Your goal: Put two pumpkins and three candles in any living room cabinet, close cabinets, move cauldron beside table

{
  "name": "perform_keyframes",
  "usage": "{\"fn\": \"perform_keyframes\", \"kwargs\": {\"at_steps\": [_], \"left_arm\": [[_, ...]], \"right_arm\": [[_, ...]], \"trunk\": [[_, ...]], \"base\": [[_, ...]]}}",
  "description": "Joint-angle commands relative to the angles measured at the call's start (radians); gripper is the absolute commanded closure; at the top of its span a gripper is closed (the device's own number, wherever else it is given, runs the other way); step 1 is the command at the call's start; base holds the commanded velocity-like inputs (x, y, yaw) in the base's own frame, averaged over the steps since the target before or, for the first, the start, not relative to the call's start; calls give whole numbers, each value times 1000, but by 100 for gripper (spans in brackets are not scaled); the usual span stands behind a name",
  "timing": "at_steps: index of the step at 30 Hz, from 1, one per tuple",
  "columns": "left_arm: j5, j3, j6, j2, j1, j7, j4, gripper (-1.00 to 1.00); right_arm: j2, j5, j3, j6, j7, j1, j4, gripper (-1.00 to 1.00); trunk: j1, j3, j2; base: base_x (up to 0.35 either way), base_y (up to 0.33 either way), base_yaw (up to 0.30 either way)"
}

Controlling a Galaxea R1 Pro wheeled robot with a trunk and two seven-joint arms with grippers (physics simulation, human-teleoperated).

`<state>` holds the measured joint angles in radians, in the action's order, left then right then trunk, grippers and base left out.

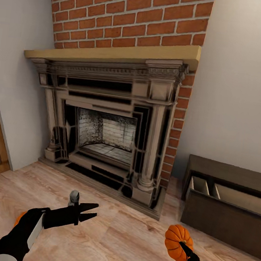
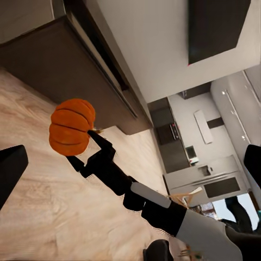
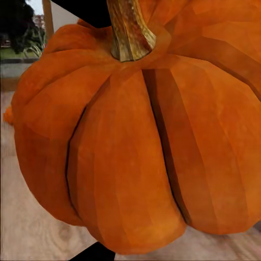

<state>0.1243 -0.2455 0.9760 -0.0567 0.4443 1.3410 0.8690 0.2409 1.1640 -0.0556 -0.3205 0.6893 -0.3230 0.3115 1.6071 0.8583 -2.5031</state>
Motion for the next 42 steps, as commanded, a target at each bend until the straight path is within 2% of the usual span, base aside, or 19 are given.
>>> {"fn": "perform_keyframes", "kwargs": {"at_steps": [1,18,32,36,38,42], "left_arm": [[3,0,9,0,1,1,-1,-100],[3,0,9,0,1,3,-16,-100],[3,-1,9,-1,1,3,-16,-100],[3,-1,9,-2,1,3,-16,-100],[3,-1,9,-2,1,3,-16,-100],[3,-1,9,-2,1,4,-16,-100]], "right_arm": [[0,7,-8,-12,1,-1,1,100],[0,6,-6,-12,7,-1,6,100],[0,16,-11,-16,8,-1,11,100],[4,16,-12,-79,10,-1,17,100],[15,9,-8,-123,10,-1,47,100],[19,6,-5,-143,6,-1,65,100]], "trunk": [[0,1,0],[0,1,0],[0,1,0],[0,1,0],[0,2,0],[0,7,0]], "base": [[0,288,291],[0,296,257],[0,306,25],[0,306,0],[0,306,0],[0,306,0]]}}
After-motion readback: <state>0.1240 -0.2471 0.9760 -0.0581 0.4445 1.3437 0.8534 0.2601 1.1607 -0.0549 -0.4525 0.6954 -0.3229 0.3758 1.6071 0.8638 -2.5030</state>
